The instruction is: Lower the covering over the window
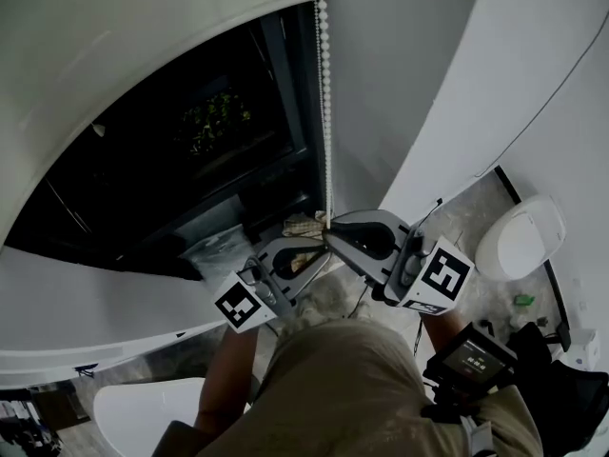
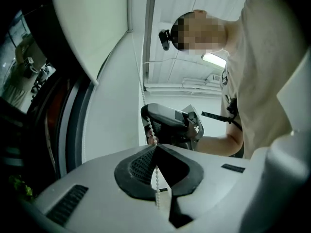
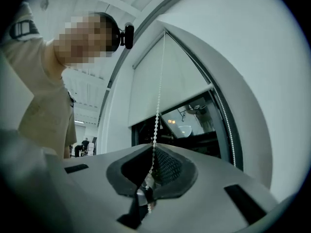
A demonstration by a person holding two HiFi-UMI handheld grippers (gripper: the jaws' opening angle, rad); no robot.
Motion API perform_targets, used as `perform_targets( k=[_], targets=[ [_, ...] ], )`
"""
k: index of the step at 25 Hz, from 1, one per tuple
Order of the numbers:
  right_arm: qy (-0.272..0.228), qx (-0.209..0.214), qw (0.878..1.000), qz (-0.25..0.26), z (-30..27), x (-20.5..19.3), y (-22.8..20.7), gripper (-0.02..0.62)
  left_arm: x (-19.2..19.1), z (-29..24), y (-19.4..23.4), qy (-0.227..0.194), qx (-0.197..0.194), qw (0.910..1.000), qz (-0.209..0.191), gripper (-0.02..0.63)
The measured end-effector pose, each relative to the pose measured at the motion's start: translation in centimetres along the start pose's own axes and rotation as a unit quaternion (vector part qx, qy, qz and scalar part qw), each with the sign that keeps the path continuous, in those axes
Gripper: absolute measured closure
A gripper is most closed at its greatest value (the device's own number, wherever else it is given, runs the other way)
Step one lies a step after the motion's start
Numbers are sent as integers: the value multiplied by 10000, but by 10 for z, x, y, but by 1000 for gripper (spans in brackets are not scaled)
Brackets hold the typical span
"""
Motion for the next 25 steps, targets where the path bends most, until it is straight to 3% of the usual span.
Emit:
perform_targets(
  k=[5,7,9,12,15,17,21,22,23,25],
  targets=[
    [45,-75,9997,-244,-8,-2,1,581,4,6,1,58,-123,9998,127,589],
    [174,-170,9994,-245,-8,-10,-3,583,9,17,8,-235,-157,9990,356,584],
    [426,-226,9982,-347,-6,-30,-6,583,27,28,21,-783,-80,9958,462,529],
    [539,-158,9961,-675,-6,-51,-1,583,54,23,34,-1054,128,9940,272,523],
    [594,-80,9971,-466,-12,-49,7,583,67,8,34,-960,145,9950,218,522],
    [635,-68,9972,-390,-12,-49,8,583,67,4,30,-860,112,9960,224,583],
    [630,329,9948,-728,-7,-51,11,581,66,15,32,-845,255,9961,-5,589],
    [588,411,9940,-826,-3,-51,10,542,64,17,33,-733,334,9967,-79,589],
    [449,403,9936,-950,3,-48,6,502,59,17,33,-589,392,9974,-135,589],
    [8,199,9925,-1209,12,-34,-5,494,45,16,31,-375,391,9985,-110,589]
  ],
)
Point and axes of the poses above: the fingertips, and each gripper's own axes: z backward along the fingers, y to its left, x out of its top, the point moved 4 cm from there along z, backward along the fingers, and after that the axes turned 1 degree about -y, right-handed, at the moved point
